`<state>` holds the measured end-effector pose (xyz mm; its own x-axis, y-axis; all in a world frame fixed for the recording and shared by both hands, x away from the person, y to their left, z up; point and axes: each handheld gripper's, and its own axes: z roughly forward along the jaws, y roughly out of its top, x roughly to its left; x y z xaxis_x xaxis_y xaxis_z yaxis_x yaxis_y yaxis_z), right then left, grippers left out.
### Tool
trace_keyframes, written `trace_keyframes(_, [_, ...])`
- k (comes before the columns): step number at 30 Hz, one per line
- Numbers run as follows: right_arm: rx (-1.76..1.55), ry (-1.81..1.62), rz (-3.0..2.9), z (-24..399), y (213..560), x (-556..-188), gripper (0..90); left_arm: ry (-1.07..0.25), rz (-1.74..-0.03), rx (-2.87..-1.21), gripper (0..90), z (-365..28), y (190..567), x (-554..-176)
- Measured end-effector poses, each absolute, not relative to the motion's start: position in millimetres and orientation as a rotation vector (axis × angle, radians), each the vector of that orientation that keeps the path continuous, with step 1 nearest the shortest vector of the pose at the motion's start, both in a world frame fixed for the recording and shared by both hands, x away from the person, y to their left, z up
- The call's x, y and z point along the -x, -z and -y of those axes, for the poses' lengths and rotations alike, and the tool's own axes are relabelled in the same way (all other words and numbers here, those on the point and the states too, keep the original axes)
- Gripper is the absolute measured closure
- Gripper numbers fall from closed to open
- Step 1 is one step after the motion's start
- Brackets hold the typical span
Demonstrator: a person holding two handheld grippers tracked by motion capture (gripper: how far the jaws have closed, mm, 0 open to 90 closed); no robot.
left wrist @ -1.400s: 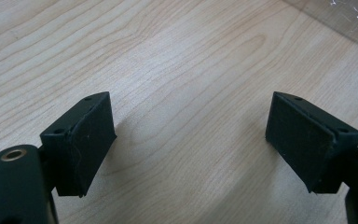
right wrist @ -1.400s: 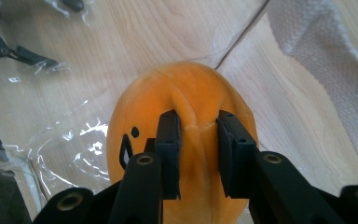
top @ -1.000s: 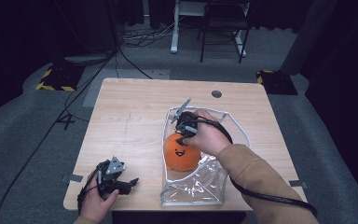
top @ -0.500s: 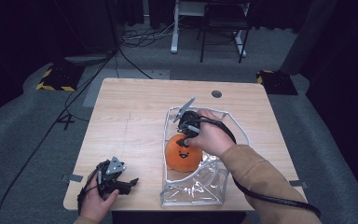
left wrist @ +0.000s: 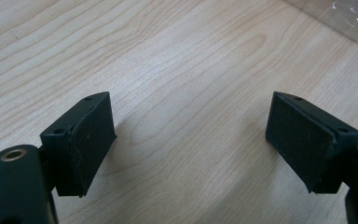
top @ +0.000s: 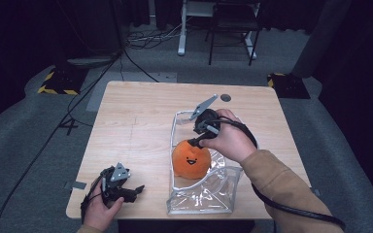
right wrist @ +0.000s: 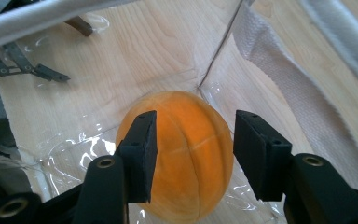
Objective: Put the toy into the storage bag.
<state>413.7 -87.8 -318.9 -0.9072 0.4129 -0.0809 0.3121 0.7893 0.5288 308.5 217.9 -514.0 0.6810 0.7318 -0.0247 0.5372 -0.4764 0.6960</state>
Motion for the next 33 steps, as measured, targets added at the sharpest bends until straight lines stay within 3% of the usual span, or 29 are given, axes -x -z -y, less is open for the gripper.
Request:
trace_keyframes(19, [-0.644,-0.882,-2.679,137,282,-393,49.4,-0.364,-0.97,-2.2,15.5,-218,514,-309])
trace_keyframes(33, [-0.752,-0.915,-2.598,183,273,-377,45.2,-0.379,-0.985,-2.199,13.3,-216,514,-310])
